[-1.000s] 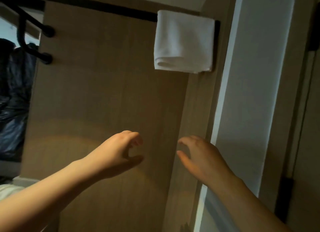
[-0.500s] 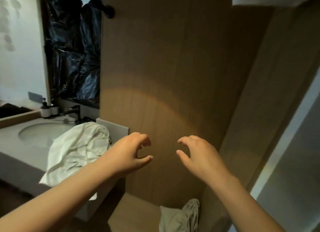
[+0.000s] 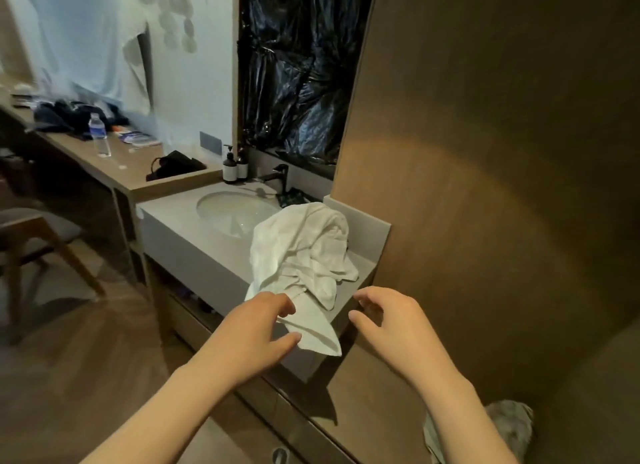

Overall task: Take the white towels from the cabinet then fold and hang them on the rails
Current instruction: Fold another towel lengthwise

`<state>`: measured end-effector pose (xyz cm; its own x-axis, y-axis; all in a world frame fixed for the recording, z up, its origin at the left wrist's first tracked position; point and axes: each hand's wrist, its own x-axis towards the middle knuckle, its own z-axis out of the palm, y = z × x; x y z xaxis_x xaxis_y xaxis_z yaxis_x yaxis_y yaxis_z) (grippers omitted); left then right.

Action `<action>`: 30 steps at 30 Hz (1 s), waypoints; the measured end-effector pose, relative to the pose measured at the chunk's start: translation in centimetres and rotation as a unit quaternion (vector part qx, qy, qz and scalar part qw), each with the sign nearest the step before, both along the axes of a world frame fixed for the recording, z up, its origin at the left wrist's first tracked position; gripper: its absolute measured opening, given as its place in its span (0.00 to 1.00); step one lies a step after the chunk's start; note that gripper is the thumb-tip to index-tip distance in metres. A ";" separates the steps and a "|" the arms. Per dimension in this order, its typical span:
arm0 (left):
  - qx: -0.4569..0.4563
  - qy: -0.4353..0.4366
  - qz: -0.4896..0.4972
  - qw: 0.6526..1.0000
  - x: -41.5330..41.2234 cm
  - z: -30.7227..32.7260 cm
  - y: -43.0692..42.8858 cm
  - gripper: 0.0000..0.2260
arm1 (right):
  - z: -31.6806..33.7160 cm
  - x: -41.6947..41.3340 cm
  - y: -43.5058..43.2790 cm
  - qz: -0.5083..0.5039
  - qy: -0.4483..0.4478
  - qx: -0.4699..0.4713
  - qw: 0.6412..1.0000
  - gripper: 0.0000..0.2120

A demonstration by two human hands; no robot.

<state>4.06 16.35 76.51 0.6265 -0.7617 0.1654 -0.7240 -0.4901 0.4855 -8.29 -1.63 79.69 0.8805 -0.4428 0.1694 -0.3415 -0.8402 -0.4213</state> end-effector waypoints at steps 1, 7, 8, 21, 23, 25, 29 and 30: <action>-0.002 0.011 0.008 1.000 0.7 -0.5 0.6 0.16 | -0.7 0.8 0.5 -0.014 -0.017 0.031 0.999 0.17; -0.026 0.072 0.053 0.996 4.1 -2.6 2.0 0.14 | -4.3 4.6 1.4 -0.071 -0.020 0.084 0.994 0.16; -0.024 0.076 0.057 0.995 5.0 -2.9 2.0 0.14 | -4.7 5.4 1.1 -0.074 -0.018 0.083 0.994 0.16; 0.002 0.105 0.058 0.993 18.8 -5.0 -5.1 0.11 | -9.3 16.4 -7.4 -0.087 0.025 0.161 0.983 0.17; -0.002 0.106 0.057 0.993 21.2 -5.0 -7.1 0.11 | -9.4 18.5 -9.1 -0.085 0.019 0.165 0.982 0.16; -0.009 0.108 0.055 0.993 23.2 -5.1 -8.9 0.11 | -9.6 20.6 -10.6 -0.088 0.015 0.168 0.982 0.16; -0.010 0.123 0.039 0.992 26.3 -5.7 -11.2 0.11 | -10.4 24.0 -12.8 -0.094 0.023 0.186 0.978 0.17; -0.007 0.130 0.035 0.991 27.1 -6.0 -11.6 0.10 | -10.6 24.7 -13.2 -0.099 0.028 0.193 0.976 0.16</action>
